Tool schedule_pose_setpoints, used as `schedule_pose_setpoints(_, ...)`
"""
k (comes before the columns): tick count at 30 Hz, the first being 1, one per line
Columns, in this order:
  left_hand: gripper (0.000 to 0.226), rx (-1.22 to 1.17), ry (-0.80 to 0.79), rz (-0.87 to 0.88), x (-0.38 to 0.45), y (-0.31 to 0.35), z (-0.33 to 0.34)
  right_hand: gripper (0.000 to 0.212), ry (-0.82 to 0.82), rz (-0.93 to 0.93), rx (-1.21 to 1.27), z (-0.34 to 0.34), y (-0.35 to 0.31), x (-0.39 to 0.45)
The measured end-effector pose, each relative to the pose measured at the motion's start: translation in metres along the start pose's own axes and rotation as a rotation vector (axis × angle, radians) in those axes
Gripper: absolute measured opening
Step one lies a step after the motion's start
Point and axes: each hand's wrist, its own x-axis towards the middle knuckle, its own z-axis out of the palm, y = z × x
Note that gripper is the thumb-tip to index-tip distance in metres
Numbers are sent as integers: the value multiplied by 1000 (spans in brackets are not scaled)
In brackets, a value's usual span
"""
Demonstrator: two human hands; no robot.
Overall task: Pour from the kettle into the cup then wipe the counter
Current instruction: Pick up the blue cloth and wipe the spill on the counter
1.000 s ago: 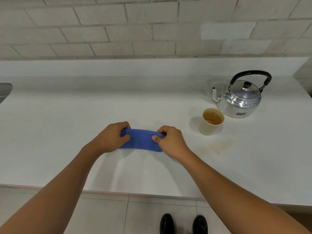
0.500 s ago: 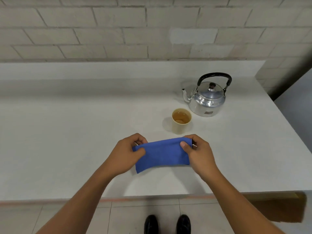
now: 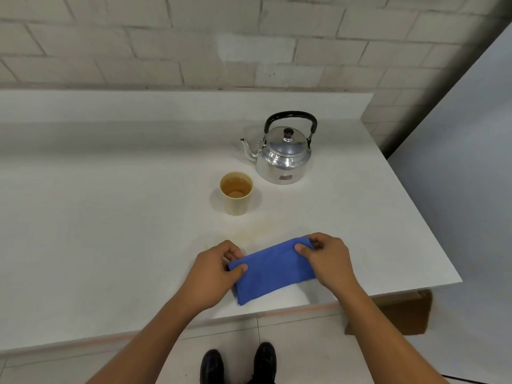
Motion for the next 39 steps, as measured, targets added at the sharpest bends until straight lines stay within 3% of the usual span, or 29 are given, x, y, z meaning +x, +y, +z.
schedule_pose_setpoints(4, 19, 72, 28, 58, -2, 3, 14, 15, 24, -13, -51, -4, 6, 8)
schedule_pose_setpoints(9, 11, 342, 26, 306, -7, -7, 9, 34, 44, -127, -97, 0, 7, 8)
schedule_pose_setpoints(11, 13, 406, 52, 389, -10, -15, -2, 39, 129, -255, -297, 3, 5, 3)
schedule_pose_setpoints(13, 23, 488, 101, 455, -11, -28, -18, 29, 230, -359, -500, 9, 1, -6)
schedule_pose_setpoints(15, 36, 556, 158, 449, -11, -41, -37, 22, 239, -359, -613, 17, -5, -18)
schedule_pose_setpoints(18, 50, 612, 214, 415, -11, -63, -64, 46, 199, -240, -759, 37, -8, -36)
schedule_pose_setpoints(22, 74, 676, 149, 324, -14, -90, -86, 74, 187, -193, -785, 54, -3, -53)
schedule_pose_setpoints(25, 75, 649, 168, 277, -21, -106, -92, 84, 141, -179, -738, 51, 11, -56)
schedule_pose_setpoints(34, 86, 723, 161, 236, -29, -118, -92, 61, 62, -142, -587, 15, 19, 27)
schedule_pose_setpoints(39, 102, 791, 118, 251, -27, -121, -93, 56, -27, -312, -633, 35, -2, 72)
